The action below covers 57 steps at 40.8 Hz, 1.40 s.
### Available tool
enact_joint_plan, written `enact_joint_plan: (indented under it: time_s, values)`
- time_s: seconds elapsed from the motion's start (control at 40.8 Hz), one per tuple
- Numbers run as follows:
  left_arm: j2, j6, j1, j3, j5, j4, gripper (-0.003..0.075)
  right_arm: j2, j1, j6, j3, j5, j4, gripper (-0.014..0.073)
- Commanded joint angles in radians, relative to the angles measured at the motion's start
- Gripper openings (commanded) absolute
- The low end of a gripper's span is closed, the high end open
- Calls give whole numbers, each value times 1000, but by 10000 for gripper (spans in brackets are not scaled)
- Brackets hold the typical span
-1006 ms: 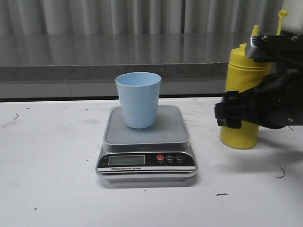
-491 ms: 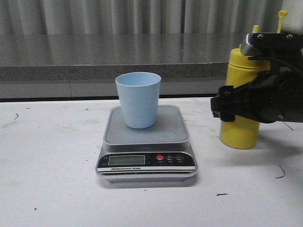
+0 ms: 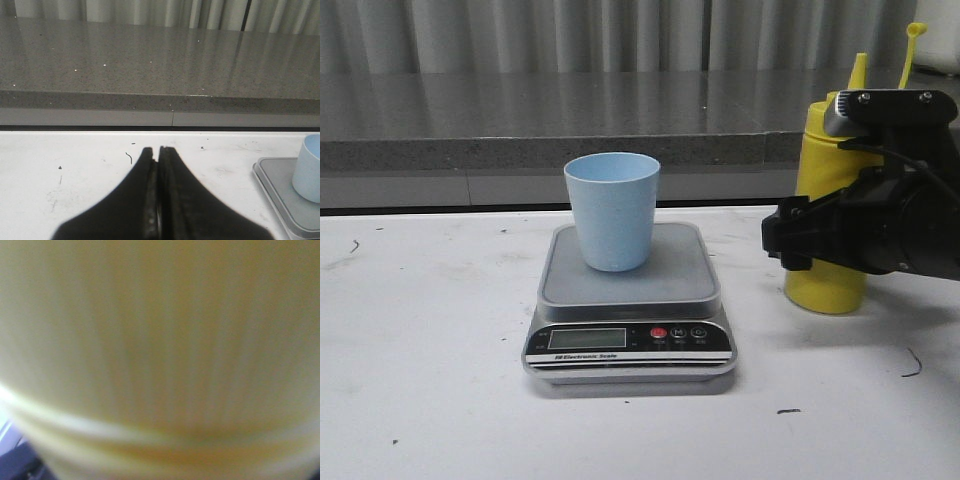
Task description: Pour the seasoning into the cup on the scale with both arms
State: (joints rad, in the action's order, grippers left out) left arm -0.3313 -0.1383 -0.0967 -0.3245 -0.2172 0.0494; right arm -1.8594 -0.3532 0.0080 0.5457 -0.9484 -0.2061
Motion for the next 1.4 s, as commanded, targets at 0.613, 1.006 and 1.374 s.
enact_joint_plan:
  time_s: [0.613, 1.006, 1.374]
  values:
    - [-8, -10, 0, -26, 90, -6, -20, 8, -1, 0, 19, -86, 6, 614]
    - [-8, -10, 0, -26, 90, -6, -20, 6, -1, 0, 19, -94, 6, 317]
    - [-8, -10, 0, -26, 90, -6, -20, 49, -1, -221, 19, -108, 7, 197]
